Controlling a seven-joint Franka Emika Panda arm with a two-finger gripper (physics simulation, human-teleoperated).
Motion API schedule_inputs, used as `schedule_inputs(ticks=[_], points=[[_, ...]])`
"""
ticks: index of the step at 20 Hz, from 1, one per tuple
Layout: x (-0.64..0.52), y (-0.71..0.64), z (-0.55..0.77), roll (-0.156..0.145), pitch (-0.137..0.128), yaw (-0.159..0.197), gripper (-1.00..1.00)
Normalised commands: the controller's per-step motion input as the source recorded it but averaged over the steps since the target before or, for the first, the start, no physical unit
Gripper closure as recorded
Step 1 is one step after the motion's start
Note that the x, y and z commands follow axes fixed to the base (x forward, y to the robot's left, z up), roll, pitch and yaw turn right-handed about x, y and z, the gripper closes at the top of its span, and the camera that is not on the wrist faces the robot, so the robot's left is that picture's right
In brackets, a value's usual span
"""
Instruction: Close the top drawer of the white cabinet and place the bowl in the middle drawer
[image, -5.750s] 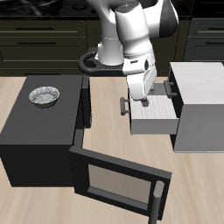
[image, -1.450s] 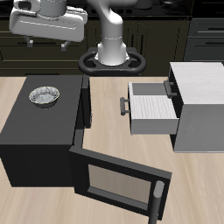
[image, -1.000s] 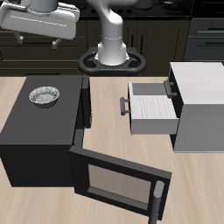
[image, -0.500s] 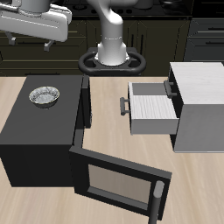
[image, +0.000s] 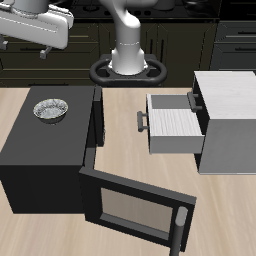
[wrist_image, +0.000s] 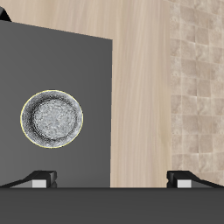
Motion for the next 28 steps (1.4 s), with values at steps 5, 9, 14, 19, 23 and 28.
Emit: schedule_inputs(ticks=[5,9,14,19,23,28], points=[[0.08,0.03,-0.12,0.006,0.009,-0.015,-1.0],[0.1,0.03,-0.02,0.013,-0.01,-0.058,-1.0],[0.14,0.01,-0.05,0.001,-0.004,-0.028,-1.0],[0.06,-0.01,-0.02,0.004,0.0,-0.032,-1.0],[0.12,0.0,-0.12,0.004,0.017,-0.006,-1.0],[0.1,0.05,-0.29,0.004,0.045,0.015,-1.0]])
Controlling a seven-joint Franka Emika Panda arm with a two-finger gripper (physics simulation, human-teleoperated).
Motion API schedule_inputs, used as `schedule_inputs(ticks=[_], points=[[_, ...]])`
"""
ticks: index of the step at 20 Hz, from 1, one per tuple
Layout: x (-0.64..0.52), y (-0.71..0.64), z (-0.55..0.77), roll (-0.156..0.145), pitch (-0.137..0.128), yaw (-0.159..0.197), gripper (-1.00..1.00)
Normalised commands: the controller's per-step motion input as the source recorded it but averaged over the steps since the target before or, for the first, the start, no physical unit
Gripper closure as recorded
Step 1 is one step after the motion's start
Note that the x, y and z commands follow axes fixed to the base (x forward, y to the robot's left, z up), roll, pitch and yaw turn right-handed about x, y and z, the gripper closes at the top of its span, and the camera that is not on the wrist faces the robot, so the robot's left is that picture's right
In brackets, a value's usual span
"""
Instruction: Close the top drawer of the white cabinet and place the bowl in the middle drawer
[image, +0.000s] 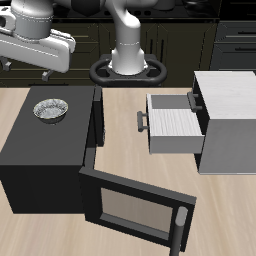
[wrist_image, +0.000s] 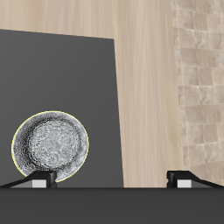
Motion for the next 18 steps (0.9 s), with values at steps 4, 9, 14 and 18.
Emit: schedule_inputs(ticks=[4,9,14,18], points=[[0.1,-0.06,-0.34,-0.004,0.047,0.012,-1.0],[-0.03,-0.13,-0.18,-0.021,0.024,-0.016,-1.0],[0.03,-0.05,-0.17,-0.003,0.027,-0.016,-1.0],[0.05,0.04,-0.29,0.0,0.046,0.005,-1.0]])
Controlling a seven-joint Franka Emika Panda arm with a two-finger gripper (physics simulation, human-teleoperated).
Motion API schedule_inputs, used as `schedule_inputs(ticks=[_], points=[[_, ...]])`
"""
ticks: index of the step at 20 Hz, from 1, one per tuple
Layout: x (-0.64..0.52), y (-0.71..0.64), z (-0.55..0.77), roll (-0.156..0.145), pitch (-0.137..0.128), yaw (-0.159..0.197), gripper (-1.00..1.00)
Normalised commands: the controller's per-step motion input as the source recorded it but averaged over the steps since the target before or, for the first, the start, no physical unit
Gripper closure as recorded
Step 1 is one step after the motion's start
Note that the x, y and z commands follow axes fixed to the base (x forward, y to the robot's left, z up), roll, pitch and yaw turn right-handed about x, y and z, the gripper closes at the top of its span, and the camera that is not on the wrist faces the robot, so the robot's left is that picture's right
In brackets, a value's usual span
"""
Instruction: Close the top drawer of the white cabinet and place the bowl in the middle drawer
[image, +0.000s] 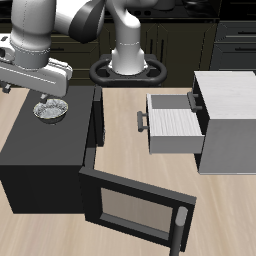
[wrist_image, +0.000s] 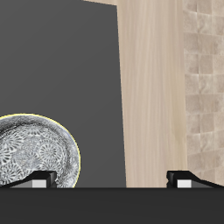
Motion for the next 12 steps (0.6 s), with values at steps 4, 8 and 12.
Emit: schedule_inputs(ticks=[4,8,12], points=[[0.02,0.02,-0.22,0.02,0.036,-0.029,-1.0],[0.0,0.05,-0.23,0.049,0.039,-0.06,-1.0],[0.0,0.06,-0.27,0.054,0.041,-0.014,-1.0]])
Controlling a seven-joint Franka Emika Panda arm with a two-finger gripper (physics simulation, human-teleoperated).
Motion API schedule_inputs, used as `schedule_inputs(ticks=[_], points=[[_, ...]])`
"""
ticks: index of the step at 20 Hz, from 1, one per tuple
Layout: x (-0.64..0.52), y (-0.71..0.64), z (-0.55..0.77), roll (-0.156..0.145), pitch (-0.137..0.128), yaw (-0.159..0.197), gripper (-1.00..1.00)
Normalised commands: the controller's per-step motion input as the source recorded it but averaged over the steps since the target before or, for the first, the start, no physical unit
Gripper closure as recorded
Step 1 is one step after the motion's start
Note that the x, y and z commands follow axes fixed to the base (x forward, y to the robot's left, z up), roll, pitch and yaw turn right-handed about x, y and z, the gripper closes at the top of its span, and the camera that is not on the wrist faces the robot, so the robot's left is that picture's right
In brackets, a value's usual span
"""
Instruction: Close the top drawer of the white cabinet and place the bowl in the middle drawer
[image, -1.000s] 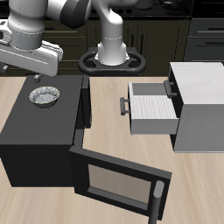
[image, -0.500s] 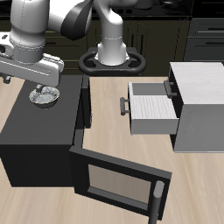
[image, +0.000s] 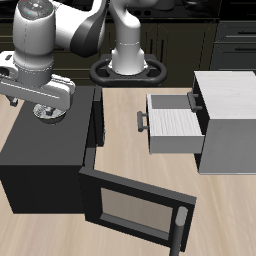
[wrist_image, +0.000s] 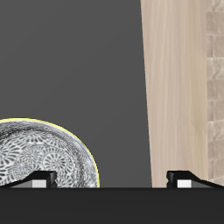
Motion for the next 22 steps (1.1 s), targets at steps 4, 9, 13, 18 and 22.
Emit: schedule_inputs(ticks=[4,9,13,18,22], points=[[-0.02,0.1,-0.38,0.029,0.067,-0.009,1.0],[-0.06,0.11,-0.23,0.049,0.016,0.002,1.0],[-0.02,0.0,0.05,-0.007,-0.001,-0.005,1.0],[-0.05,0.02,0.17,0.004,-0.023,-0.004,1.0],[0.01,0.12,0.11,0.016,-0.018,-0.001,1.0]])
